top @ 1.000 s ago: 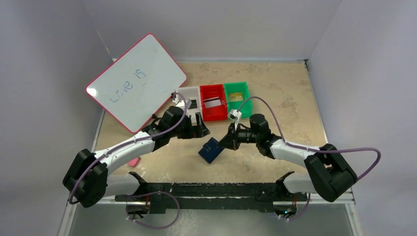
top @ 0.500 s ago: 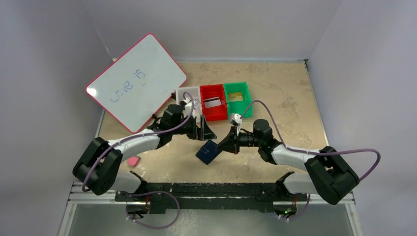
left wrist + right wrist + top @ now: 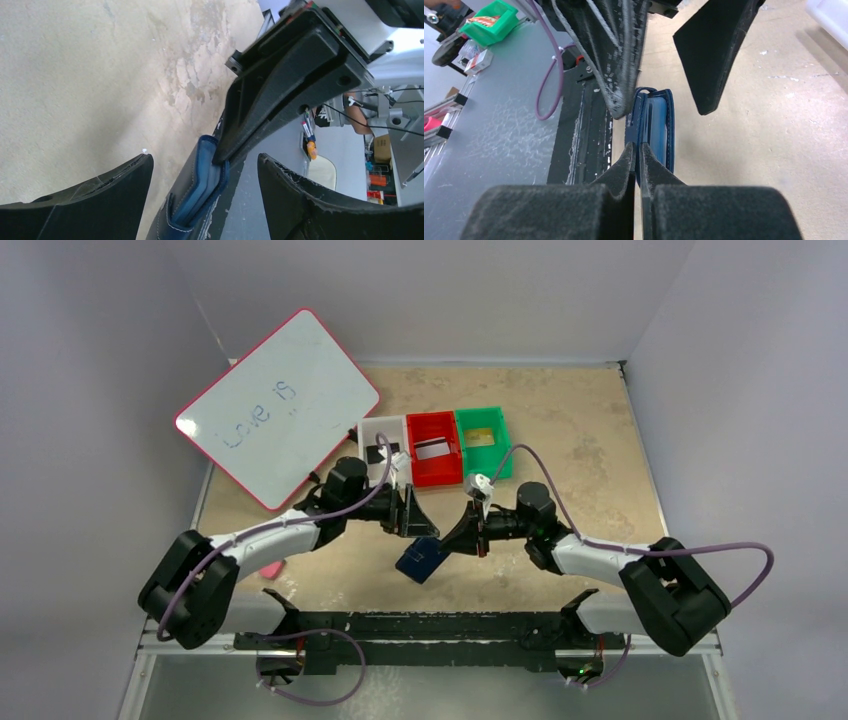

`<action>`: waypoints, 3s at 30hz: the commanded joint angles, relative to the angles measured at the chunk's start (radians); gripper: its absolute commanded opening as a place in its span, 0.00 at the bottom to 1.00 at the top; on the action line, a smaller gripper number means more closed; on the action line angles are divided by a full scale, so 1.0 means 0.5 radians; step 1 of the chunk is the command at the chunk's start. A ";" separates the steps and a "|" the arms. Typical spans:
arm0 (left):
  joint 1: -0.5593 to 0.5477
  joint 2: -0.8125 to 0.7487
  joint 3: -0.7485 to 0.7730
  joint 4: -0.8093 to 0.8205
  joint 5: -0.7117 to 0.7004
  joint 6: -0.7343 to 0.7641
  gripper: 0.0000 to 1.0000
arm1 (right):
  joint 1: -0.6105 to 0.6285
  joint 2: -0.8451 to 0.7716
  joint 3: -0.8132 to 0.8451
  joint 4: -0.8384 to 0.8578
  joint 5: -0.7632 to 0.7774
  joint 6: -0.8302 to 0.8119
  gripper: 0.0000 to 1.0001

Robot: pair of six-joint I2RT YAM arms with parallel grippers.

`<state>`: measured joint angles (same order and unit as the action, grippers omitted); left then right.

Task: Take the credit cards out of the card holder

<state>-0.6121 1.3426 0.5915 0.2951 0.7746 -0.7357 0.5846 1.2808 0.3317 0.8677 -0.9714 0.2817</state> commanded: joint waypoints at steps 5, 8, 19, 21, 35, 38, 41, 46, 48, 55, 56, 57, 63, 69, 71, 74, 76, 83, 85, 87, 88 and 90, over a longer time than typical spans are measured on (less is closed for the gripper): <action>-0.066 -0.234 0.154 -0.449 -0.039 0.257 0.62 | 0.009 0.019 0.073 0.311 -0.146 0.156 0.00; -0.093 -0.221 0.179 -0.527 -0.078 0.286 0.53 | 0.009 0.067 0.080 0.424 -0.159 0.267 0.00; -0.157 -0.278 0.227 -0.774 -0.292 0.395 0.12 | 0.009 0.153 0.123 0.455 -0.164 0.339 0.00; -0.159 -0.281 0.239 -0.802 -0.338 0.402 0.00 | 0.009 0.157 0.131 0.419 -0.137 0.334 0.00; -0.212 -0.274 0.495 -1.408 -1.492 0.201 0.00 | -0.015 -0.255 0.342 -0.766 1.132 0.405 0.69; -0.334 -0.239 0.595 -1.554 -1.892 0.011 0.00 | -0.014 -0.366 0.406 -1.126 1.638 0.528 0.71; -0.461 -0.152 0.704 -1.705 -2.236 -0.153 0.00 | -0.015 -0.444 0.452 -1.496 2.173 0.761 0.74; -0.670 0.025 0.878 -1.883 -2.587 -0.401 0.00 | -0.015 -0.581 0.445 -1.840 2.536 1.095 0.78; -0.796 0.148 0.979 -1.945 -2.706 -0.471 0.00 | -0.015 -0.656 0.385 -1.848 2.572 1.194 0.78; -1.139 0.763 1.466 -2.265 -3.023 -0.629 0.01 | -0.013 -0.756 0.297 -2.044 2.730 1.531 0.78; -1.146 0.801 1.482 -2.243 -3.010 -0.630 0.08 | -0.015 -0.760 0.296 -2.068 2.743 1.545 0.78; -1.147 0.831 1.496 -2.215 -2.987 -0.613 0.17 | -0.016 -0.764 0.292 -2.088 2.754 1.557 0.79; -1.158 0.937 1.602 -2.172 -2.916 -0.512 0.41 | -0.016 -0.778 0.268 -2.189 2.786 1.670 0.88; -1.154 0.715 1.364 -1.771 -2.592 -0.425 0.53 | -0.016 -0.793 0.253 -2.199 2.762 1.713 0.90; -1.139 0.664 1.319 -1.686 -2.509 -0.452 0.54 | -0.015 -0.789 0.264 -2.215 2.753 1.713 0.90; -1.107 0.581 1.290 -1.724 -2.534 -0.433 0.58 | -0.016 -0.793 0.297 -2.203 2.679 1.637 0.90; -1.016 0.529 1.238 -1.759 -2.534 -0.448 0.58 | -0.016 -0.804 0.319 -2.130 2.568 1.496 0.93; -0.733 0.123 0.750 -1.511 -2.487 -0.632 0.67 | -0.016 -0.842 0.182 -1.720 2.064 1.362 1.00; -0.698 0.007 0.623 -1.488 -2.528 -0.704 0.72 | -0.016 -0.819 0.149 -1.641 1.965 1.377 1.00; -0.665 -0.134 0.526 -1.516 -2.616 -0.770 0.78 | -0.013 -0.746 0.181 -1.658 1.978 1.337 1.00; -0.647 -0.188 0.479 -1.531 -2.648 -0.786 0.82 | -0.013 -0.693 0.200 -1.661 1.953 1.313 1.00; -0.588 -0.287 0.393 -1.535 -2.671 -0.792 0.85 | -0.011 -0.557 0.285 -1.746 1.982 1.272 0.95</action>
<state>-0.9478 1.2972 0.8467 -0.5137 -0.4976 -1.0718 0.5770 0.9180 0.4191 -0.0208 0.0608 0.9710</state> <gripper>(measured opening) 0.825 0.980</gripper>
